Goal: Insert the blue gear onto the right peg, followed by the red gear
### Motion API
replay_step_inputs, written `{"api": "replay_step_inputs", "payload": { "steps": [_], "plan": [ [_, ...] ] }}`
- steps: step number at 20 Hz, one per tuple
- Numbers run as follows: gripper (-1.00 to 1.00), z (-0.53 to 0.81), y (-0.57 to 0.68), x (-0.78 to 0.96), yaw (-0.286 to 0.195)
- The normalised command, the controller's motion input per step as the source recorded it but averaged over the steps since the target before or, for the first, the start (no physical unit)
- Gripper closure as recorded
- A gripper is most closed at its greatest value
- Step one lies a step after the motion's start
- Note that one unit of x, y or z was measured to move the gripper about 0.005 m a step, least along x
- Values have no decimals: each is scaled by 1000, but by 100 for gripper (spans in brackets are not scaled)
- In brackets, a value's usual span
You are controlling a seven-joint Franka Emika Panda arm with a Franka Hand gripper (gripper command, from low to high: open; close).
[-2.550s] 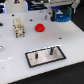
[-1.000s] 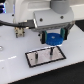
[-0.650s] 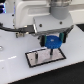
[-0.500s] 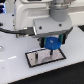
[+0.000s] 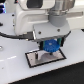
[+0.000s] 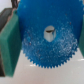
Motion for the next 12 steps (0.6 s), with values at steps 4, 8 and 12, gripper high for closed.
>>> {"api": "replay_step_inputs", "payload": {
  "steps": [4, 8, 12],
  "plan": [
    [100, 461, -29, 401, 0],
    [100, 260, -75, 309, 0],
    [100, -8, -37, 295, 0]
  ]
}}
